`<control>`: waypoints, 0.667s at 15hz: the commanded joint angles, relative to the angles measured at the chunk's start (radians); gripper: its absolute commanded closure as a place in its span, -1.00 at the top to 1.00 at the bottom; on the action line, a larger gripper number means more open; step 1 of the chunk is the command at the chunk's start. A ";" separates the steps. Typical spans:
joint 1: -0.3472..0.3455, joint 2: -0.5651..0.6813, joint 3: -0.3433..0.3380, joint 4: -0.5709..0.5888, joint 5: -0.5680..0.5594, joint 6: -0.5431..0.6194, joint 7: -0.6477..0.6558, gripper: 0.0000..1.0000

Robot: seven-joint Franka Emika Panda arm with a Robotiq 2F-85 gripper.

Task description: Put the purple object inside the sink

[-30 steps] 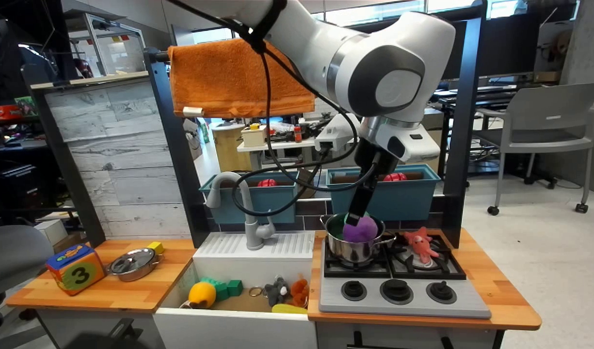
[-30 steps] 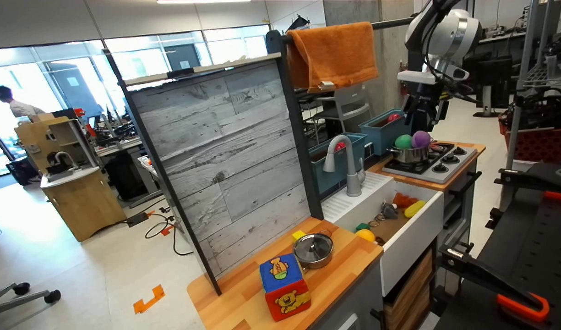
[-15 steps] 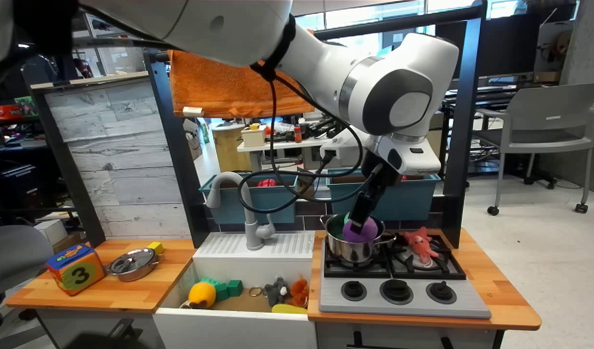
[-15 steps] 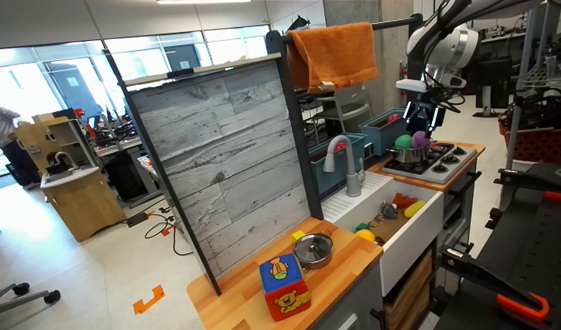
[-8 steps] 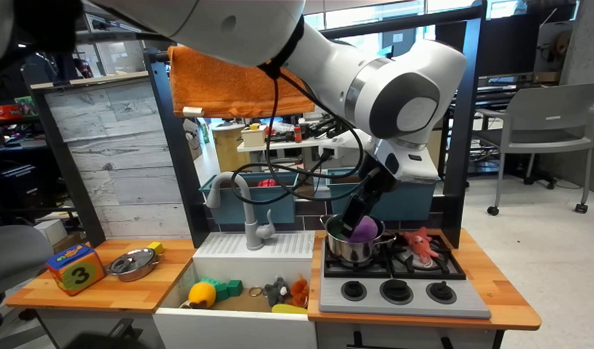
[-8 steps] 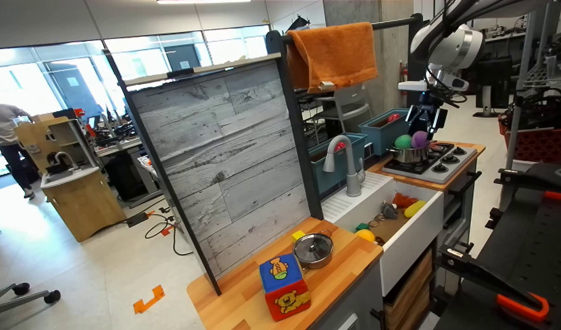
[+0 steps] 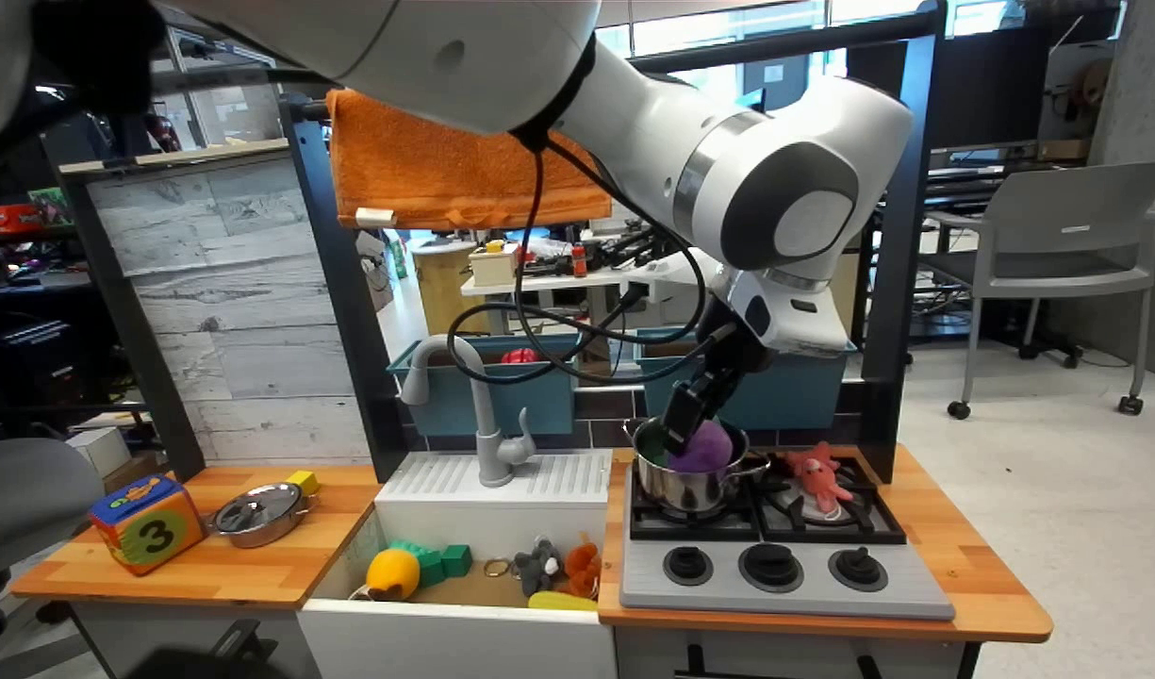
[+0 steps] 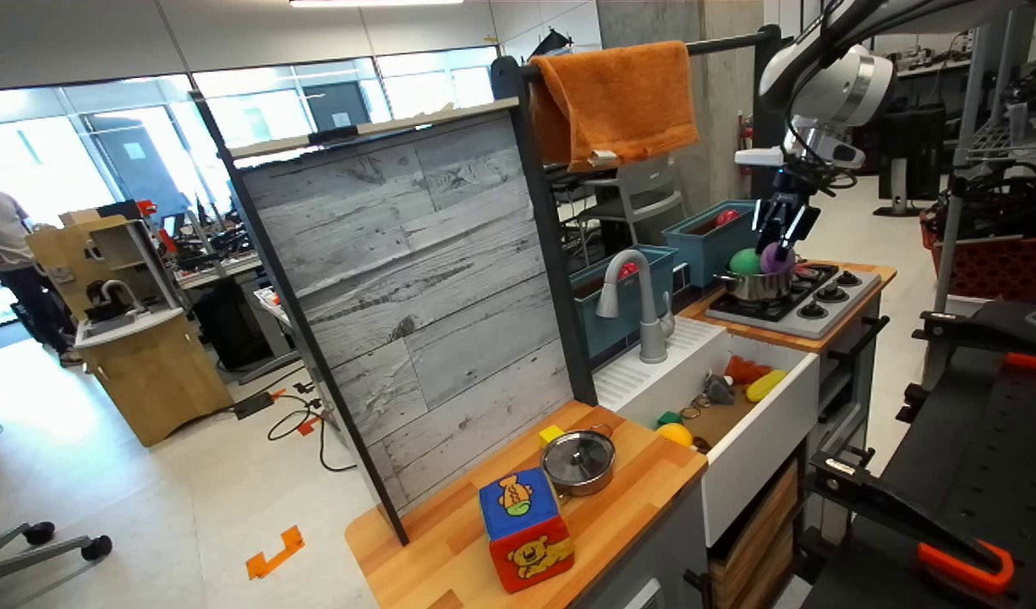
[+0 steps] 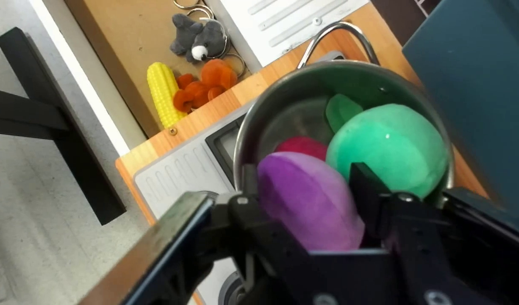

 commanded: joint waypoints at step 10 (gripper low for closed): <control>-0.009 0.035 0.068 0.132 -0.065 -0.123 0.024 -0.99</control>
